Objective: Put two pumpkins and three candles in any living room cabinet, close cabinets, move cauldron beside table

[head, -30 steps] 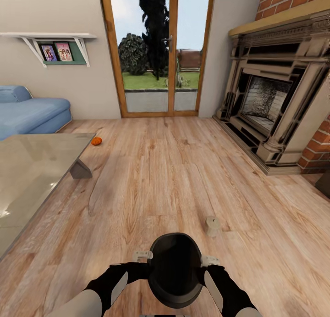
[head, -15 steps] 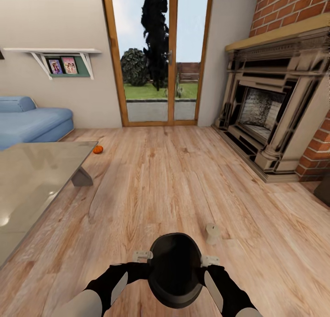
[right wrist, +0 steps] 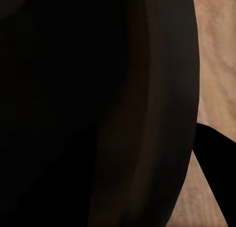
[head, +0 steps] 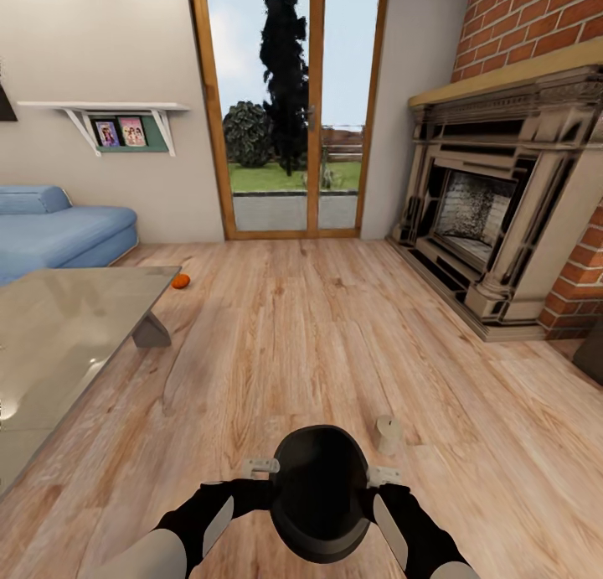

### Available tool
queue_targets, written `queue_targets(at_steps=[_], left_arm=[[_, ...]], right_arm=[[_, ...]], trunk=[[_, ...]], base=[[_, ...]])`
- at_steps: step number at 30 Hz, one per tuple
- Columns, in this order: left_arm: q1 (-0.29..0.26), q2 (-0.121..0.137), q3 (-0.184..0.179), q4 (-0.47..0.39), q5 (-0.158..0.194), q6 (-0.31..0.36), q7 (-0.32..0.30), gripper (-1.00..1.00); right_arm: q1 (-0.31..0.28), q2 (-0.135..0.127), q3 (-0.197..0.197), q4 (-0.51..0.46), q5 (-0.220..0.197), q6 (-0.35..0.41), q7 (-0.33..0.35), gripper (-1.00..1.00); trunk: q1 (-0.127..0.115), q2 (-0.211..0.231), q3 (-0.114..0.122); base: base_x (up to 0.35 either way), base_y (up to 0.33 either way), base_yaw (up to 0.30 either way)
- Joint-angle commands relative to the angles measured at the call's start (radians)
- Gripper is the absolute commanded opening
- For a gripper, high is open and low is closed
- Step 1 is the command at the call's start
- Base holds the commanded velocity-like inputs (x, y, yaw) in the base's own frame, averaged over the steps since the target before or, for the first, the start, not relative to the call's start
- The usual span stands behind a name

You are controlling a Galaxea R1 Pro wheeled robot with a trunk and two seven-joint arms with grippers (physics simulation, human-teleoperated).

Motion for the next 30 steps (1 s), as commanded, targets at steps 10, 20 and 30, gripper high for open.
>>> queue_targets(at_steps=[10,20,30], left_arm=[[0.001,0.000,-0.010,-0.004,0.009,0.005,0.001,-1.00],[0.001,0.000,-0.010,-0.004,0.009,0.005,0.002,-1.00],[0.001,0.000,-0.010,-0.004,0.010,0.005,0.004,-1.00]], right_arm=[[-0.001,0.001,-0.015,-0.006,0.028,0.008,-0.027,-1.00],[-0.001,0.001,-0.015,-0.006,0.028,0.008,-0.027,-1.00],[-0.001,0.001,-0.015,-0.006,0.028,0.008,-0.026,-1.00]], trunk=[[0.000,-0.001,-0.001],[0.000,-0.001,-0.001],[0.000,-0.001,-0.001]], base=[[0.000,0.000,0.225],[-0.149,0.000,0.281],[-0.282,0.000,0.271]])
